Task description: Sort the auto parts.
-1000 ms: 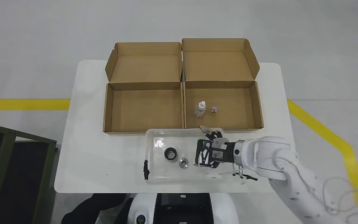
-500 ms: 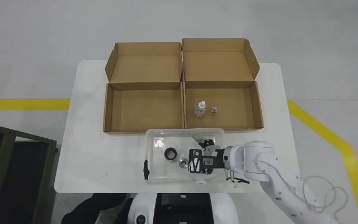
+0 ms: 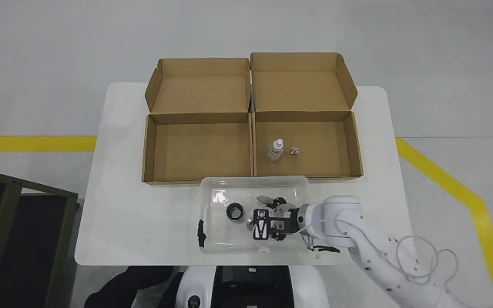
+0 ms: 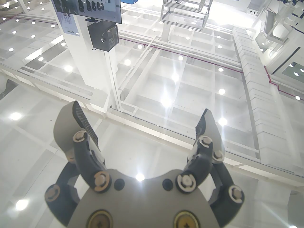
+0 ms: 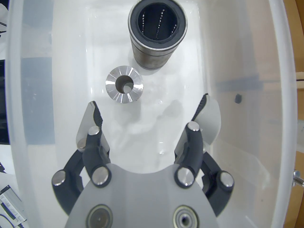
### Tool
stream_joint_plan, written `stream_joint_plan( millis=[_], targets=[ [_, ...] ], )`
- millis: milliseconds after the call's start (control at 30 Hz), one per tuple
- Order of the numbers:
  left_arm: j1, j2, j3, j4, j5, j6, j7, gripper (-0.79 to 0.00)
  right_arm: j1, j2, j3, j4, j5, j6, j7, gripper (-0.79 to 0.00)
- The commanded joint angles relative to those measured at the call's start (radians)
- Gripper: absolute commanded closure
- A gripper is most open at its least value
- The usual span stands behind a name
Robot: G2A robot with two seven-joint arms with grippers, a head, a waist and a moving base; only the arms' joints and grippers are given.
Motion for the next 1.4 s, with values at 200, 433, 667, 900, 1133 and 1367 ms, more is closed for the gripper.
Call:
stream_joint_plan(
  millis=[200, 433, 667, 900, 1133, 1367],
  targets=[
    [0.000, 0.000, 0.000, 0.000, 0.000, 0.000, 0.000, -0.785, 0.018, -0.013, -0.048, 0.004, -0.007, -0.004, 0.000, -0.453],
    [0.000, 0.000, 0.000, 0.000, 0.000, 0.000, 0.000, -0.785, 0.028, -0.025, -0.089, 0.007, -0.013, 0.005, 0.007, -0.400],
    [0.000, 0.000, 0.000, 0.000, 0.000, 0.000, 0.000, -0.785, 0.043, -0.031, -0.097, 0.021, -0.013, 0.012, 0.007, -0.320],
    [0.000, 0.000, 0.000, 0.000, 0.000, 0.000, 0.000, -0.785, 0.045, -0.031, -0.088, 0.016, -0.007, 0.007, 0.010, 0.000],
    [0.000, 0.000, 0.000, 0.000, 0.000, 0.000, 0.000, -0.785, 0.030, -0.019, -0.047, -0.043, 0.032, -0.025, 0.026, 0.000],
    [0.000, 0.000, 0.000, 0.000, 0.000, 0.000, 0.000, -0.785, -0.001, 0.001, 0.030, -0.132, 0.133, -0.065, 0.013, 0.000]
  ],
)
